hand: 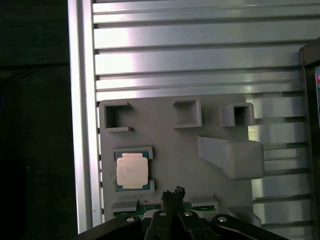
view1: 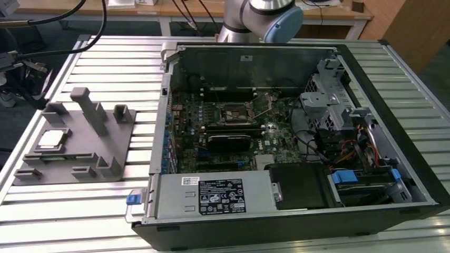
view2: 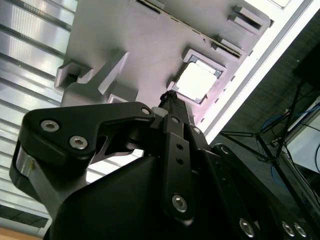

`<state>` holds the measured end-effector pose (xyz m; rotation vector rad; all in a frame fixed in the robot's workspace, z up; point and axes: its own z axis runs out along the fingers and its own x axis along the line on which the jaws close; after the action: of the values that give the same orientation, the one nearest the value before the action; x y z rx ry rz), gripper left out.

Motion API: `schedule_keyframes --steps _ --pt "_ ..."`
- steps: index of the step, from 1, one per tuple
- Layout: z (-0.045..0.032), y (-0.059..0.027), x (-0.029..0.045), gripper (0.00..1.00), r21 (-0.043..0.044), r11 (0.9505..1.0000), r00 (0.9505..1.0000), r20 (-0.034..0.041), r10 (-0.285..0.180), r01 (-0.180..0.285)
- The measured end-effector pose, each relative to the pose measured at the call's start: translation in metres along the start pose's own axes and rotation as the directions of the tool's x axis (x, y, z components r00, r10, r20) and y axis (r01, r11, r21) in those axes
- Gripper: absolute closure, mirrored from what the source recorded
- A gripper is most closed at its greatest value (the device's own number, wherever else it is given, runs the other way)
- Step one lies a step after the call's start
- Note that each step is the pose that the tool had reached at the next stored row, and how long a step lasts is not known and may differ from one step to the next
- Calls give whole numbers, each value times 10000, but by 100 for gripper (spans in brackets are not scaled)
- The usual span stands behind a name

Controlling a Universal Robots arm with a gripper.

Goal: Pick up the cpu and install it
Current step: 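Pick up the cpu and move it towards the insertion slot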

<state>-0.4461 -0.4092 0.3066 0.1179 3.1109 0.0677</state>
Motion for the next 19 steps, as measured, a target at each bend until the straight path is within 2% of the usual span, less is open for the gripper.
schedule_keyframes --steps 3,6,19 --pt "34 -5 45 89 1 10000 10000 -1 0 0" --pt "118 -15 128 89 0 10000 10000 0 0 0" --pt "349 -35 262 89 0 10000 10000 -1 0 0"
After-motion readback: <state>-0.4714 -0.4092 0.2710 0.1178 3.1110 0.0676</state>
